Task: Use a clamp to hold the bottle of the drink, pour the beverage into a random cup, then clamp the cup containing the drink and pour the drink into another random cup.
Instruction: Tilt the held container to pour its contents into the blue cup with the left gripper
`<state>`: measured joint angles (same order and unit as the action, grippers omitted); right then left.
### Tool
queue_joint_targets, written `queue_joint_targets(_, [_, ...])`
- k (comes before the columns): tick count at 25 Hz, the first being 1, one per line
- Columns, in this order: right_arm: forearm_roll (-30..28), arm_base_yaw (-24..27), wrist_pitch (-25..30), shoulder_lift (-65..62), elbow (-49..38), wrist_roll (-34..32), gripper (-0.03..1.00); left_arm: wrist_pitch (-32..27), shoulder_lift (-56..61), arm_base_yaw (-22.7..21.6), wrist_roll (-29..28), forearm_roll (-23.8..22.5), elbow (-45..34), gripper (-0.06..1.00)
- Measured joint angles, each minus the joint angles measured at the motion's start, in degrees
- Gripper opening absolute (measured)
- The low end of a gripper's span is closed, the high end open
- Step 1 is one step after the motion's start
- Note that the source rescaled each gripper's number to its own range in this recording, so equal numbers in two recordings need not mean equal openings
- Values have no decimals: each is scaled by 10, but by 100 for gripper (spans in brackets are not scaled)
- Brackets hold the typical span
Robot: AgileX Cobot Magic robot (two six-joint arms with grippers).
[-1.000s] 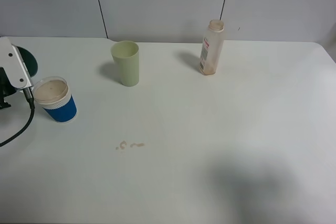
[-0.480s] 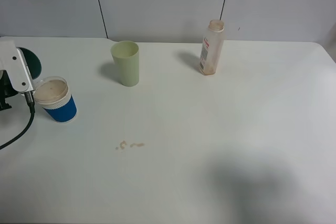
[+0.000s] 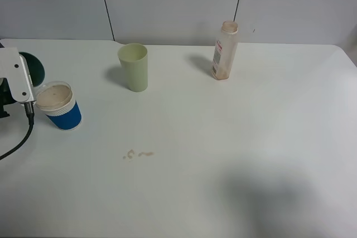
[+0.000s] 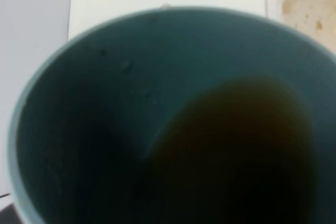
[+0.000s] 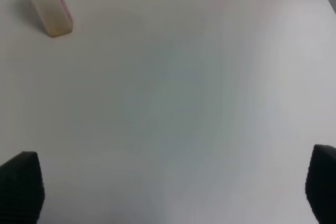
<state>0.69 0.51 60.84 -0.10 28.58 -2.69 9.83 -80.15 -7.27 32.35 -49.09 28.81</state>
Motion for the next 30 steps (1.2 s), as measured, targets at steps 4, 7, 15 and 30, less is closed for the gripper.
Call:
queue_joint_targets(4, [0,0,0,0,0,0,100,0,0,0,0,-10,0,1])
queue_joint_targets(7, [0,0,0,0,0,0,100,0,0,0,0,-13,0,1])
queue_joint_targets(15, [0,0,0,0,0,0,100,0,0,0,0,-29,0,1])
queue_joint_targets(30, [0,0,0,0,0,0,100,-25,13,0,-2,-67,16,1])
